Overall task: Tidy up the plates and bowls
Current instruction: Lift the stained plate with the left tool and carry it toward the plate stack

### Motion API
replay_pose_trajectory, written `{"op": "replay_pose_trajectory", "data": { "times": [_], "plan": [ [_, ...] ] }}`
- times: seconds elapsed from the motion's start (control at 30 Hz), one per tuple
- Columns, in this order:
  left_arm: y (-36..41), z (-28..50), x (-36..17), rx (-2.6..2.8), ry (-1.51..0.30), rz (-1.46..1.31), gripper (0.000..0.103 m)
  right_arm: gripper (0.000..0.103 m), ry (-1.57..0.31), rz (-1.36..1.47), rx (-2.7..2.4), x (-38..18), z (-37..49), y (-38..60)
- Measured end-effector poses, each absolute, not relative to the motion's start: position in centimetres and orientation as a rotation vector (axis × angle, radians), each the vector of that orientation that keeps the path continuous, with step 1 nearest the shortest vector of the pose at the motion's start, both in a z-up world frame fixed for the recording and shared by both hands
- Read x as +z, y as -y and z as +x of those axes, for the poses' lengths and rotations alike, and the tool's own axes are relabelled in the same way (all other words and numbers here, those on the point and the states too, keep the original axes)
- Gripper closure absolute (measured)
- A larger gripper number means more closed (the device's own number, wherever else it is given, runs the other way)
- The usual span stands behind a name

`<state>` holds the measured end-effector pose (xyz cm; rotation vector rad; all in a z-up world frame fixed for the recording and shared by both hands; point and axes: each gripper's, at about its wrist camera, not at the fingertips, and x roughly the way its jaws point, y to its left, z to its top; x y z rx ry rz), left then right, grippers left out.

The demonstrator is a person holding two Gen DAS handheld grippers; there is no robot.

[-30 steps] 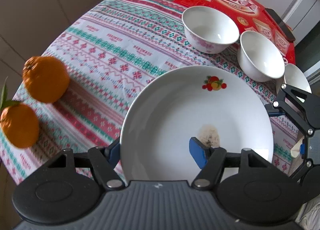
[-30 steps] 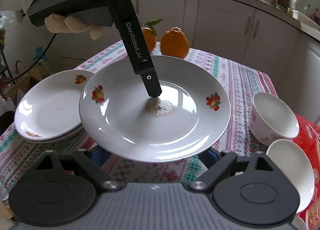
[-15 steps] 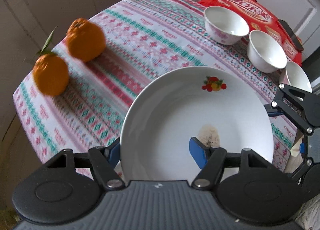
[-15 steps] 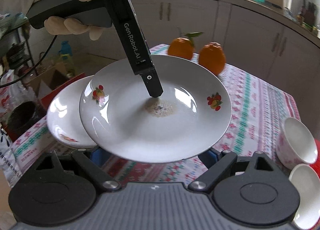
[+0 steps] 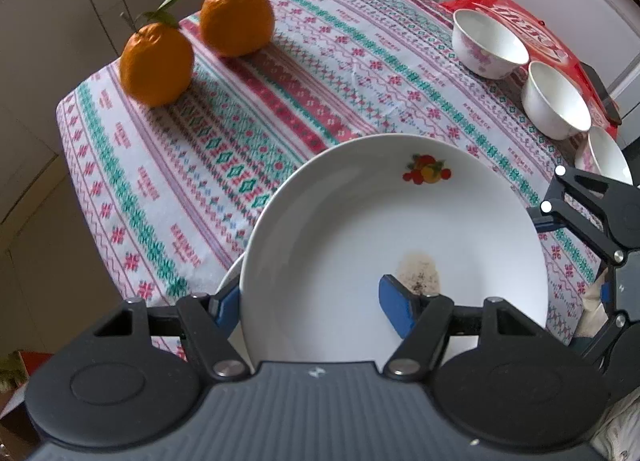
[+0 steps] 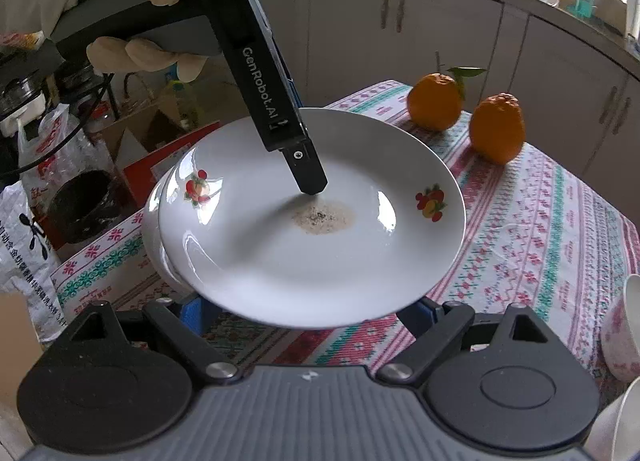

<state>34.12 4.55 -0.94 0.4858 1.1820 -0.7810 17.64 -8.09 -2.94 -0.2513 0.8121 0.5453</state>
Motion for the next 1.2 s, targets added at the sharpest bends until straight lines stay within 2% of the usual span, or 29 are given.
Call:
{"op": "replay_pose_trajectory", "data": {
  "times": [1.2],
  "plan": [
    [-8.3,34.3,-3.1,-0.804,-1.193,0.317,0.033,0.008,-0.933,-0.310,0.608,-2.9,18.6,6.1]
  ]
}}
